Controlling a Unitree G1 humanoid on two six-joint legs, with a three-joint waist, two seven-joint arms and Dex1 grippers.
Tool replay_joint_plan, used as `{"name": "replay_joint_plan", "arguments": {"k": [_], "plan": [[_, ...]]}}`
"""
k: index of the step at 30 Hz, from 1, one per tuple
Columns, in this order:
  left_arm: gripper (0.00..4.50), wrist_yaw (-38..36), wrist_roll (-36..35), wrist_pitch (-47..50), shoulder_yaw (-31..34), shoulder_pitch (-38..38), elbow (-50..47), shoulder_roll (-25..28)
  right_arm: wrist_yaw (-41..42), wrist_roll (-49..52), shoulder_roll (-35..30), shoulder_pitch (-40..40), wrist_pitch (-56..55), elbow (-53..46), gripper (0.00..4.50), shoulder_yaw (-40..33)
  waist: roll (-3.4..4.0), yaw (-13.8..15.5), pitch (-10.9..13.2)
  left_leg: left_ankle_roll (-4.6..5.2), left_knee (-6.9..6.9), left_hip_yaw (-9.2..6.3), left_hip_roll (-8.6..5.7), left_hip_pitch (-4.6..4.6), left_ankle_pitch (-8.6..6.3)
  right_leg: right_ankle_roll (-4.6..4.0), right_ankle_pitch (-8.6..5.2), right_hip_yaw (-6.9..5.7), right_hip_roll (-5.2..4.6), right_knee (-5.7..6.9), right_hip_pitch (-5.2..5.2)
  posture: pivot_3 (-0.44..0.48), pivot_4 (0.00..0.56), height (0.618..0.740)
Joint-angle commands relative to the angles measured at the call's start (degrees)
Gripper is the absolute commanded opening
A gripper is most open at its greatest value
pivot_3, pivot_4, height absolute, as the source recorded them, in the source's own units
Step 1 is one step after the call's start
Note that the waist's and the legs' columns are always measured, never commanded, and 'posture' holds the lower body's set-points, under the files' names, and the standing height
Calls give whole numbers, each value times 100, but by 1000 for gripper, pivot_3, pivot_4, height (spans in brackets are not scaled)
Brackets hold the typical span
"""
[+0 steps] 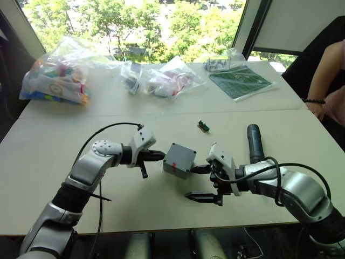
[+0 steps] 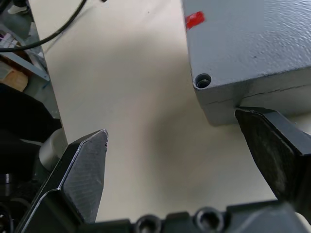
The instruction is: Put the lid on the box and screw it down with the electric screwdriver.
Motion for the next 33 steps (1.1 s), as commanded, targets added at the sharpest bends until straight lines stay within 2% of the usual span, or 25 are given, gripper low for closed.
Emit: {"name": "replay_joint_plan", "arguments": {"k": [1,7,11,16,20,24,33], "plan": [[0,-252,172,-376,-191,-282,223,-144,37,98,-31,-184,87,-406,4462,-110,0,-7,0,0,0,-1,0,0,0,0,0,0,1,0,0,0,150,740],[0,-294,398,-439,-35,-215,202,149,197,-133,-638,-253,9,-431,4462,-421,0,-32,0,0,0,2,0,0,0,2,-1,1,-4,0,-1,0,150,740],[0,-226,289,-270,134,3,80,237,345,-504,-881,-250,-346,-30,4462,-448,0,-26,0,0,0,2,0,3,0,2,-1,0,-3,3,0,0,150,740],[0,-472,-48,180,215,456,-640,464,531,-1004,-783,-307,-840,486,4462,-127,0,-37,2,0,0,7,0,3,0,3,-2,2,-6,2,0,0,150,740],[0,-387,-75,321,78,555,-924,329,712,-1124,-540,-385,-960,532,4462,164,-1,-24,1,0,0,2,0,1,0,3,-2,1,-4,5,-3,0,150,740],[0,-149,53,302,59,540,-931,94,671,-1121,-308,-405,-835,388,4462,207,-1,-20,1,0,3,3,-1,2,0,3,-1,1,-4,6,-1,0,150,740],[0,-217,156,215,-44,406,-747,67,605,-1227,-215,-329,-633,195,4462,202,-1,-24,1,0,3,1,0,3,0,3,-1,1,-2,8,-1,0,150,740]]}}
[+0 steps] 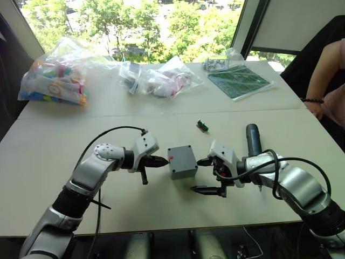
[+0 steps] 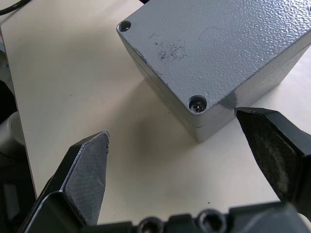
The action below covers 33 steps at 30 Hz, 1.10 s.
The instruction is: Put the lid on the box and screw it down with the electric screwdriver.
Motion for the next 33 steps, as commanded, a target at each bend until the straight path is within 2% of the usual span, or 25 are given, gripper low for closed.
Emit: {"name": "replay_joint_plan", "arguments": {"k": [1,6,16,20,25,28,30,33], "plan": [[0,-102,-47,-104,-9,-120,-81,-27,-12,3,70,-33,8,-247,4462,-52,0,0,0,0,0,0,0,0,0,0,0,0,0,0,0,0,150,740],[0,-78,9,-182,12,-251,97,-72,-275,55,250,-14,175,-258,4462,-299,0,1,0,0,0,0,0,0,0,0,0,0,0,0,0,0,150,740],[0,-62,54,-172,32,-281,71,-104,-264,304,189,118,474,-442,4462,-659,0,10,0,0,0,0,-1,0,0,0,1,0,-1,1,0,0,150,740],[0,-208,-36,-35,216,-160,-190,237,-181,812,-15,217,863,-352,4462,-1551,0,10,0,0,0,0,-1,-2,0,0,0,0,-1,0,0,0,150,740],[0,-271,-428,259,644,-129,-491,523,-563,1293,422,229,1152,129,4462,-2515,0,-9,0,0,0,0,0,1,0,0,0,0,0,1,0,0,150,740],[0,-196,-891,673,1026,-211,-756,489,-1069,787,712,164,627,640,4462,-2555,-1,-9,0,0,-1,-1,1,1,0,0,0,0,2,2,1,0,150,740],[0,-63,-1234,985,1254,-317,-920,363,-1448,169,909,109,-53,1155,4462,-2272,-1,-11,-1,0,0,2,1,0,0,1,0,1,0,1,1,0,150,740],[0,67,-1339,1135,1266,-343,-1022,328,-1702,-541,1048,81,-863,1737,4462,-1843,-1,-12,-1,0,0,5,-2,0,0,2,1,2,-4,0,1,0,150,740]]}}
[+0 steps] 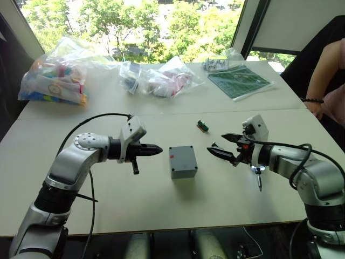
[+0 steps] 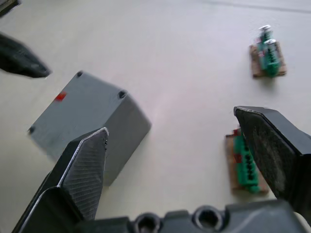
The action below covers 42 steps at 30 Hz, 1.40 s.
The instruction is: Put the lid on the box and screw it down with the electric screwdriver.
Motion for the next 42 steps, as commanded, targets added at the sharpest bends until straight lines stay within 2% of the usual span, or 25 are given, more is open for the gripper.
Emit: {"name": "replay_joint_plan", "arguments": {"k": [1,3,6,10,19,23,37,40,41,42], "plan": [[0,164,-193,156,127,-65,-249,23,-311,-661,222,-150,-918,505,4462,236,0,-6,0,0,0,0,0,0,0,1,0,0,0,0,0,0,150,740],[0,225,-197,171,80,-32,-282,38,-310,-721,376,-200,-1137,700,4462,244,1,-20,0,0,-1,-1,1,1,0,7,3,0,4,1,-1,0,150,740],[0,266,-225,199,37,23,-361,65,-236,-808,451,-206,-1271,859,3852,315,2,-17,1,0,-2,-2,3,2,0,7,4,1,7,2,-1,0,150,740],[0,289,-254,217,47,68,-417,100,-200,-815,478,-182,-1293,853,2603,327,2,-12,1,0,-1,-2,3,2,0,6,4,1,6,2,0,0,150,740],[0,343,-256,147,-50,98,-373,96,-203,-818,518,-127,-1143,769,2603,381,2,-11,1,0,-1,-3,3,2,0,3,2,1,6,2,0,0,150,740],[0,336,-252,116,-80,99,-351,98,-214,-850,534,-103,-1117,757,1478,395,2,-13,1,0,-1,-3,3,2,0,3,2,1,6,2,0,0,150,740],[0,326,-200,31,-128,117,-298,125,-188,-905,604,-98,-1100,774,1478,416,2,-12,1,0,-1,-2,3,2,0,3,2,1,6,2,0,0,150,740],[0,327,-199,30,-136,119,-300,131,-188,-921,621,-112,-1114,769,671,432,2,-12,1,0,-1,-3,3,2,0,3,2,1,7,2,0,0,150,740],[0,328,-201,32,-137,119,-301,132,-185,-930,621,-113,-1123,769,215,437,2,-11,1,0,-1,-3,3,2,0,3,2,1,6,2,0,0,150,740],[0,329,-204,31,-141,120,-301,135,-185,-935,626,-114,-1129,769,12,438,2,-11,1,0,-1,-2,3,2,0,3,2,1,6,2,0,0,150,740]]}}
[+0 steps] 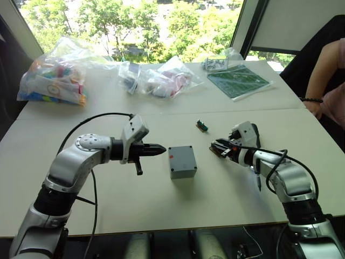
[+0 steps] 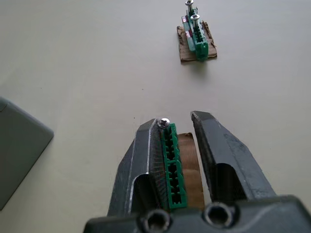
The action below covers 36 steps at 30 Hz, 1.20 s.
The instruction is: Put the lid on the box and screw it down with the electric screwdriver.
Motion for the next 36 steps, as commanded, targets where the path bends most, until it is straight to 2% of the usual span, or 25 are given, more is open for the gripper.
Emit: {"name": "replay_joint_plan", "arguments": {"k": [1,9,22,28,36], "plan": [[0,7,-17,-111,29,9,-85,45,-3,-48,47,-40,-97,-194,12,-30,0,0,0,0,0,0,0,0,0,0,0,0,0,0,0,0,150,740],[0,9,-15,-122,12,19,-72,57,-29,24,52,-35,-40,-358,12,-190,0,-1,0,0,0,0,0,0,0,0,0,0,0,0,0,0,150,740],[0,-68,-116,-112,103,38,-58,144,253,777,4,-341,343,-1153,12,-655,0,-2,0,0,0,-1,0,1,0,-2,-1,0,0,0,0,0,150,740],[0,-306,-242,-95,177,313,-202,536,433,1169,242,-261,710,-1827,12,-66,0,-16,0,0,-1,-1,5,3,0,-3,-2,0,3,1,0,0,150,740],[0,-129,-255,-137,128,434,-223,477,403,1056,294,-195,640,-1773,12,238,0,13,0,-1,0,1,-4,0,0,-5,-3,0,-9,-4,4,0,150,740]]}}
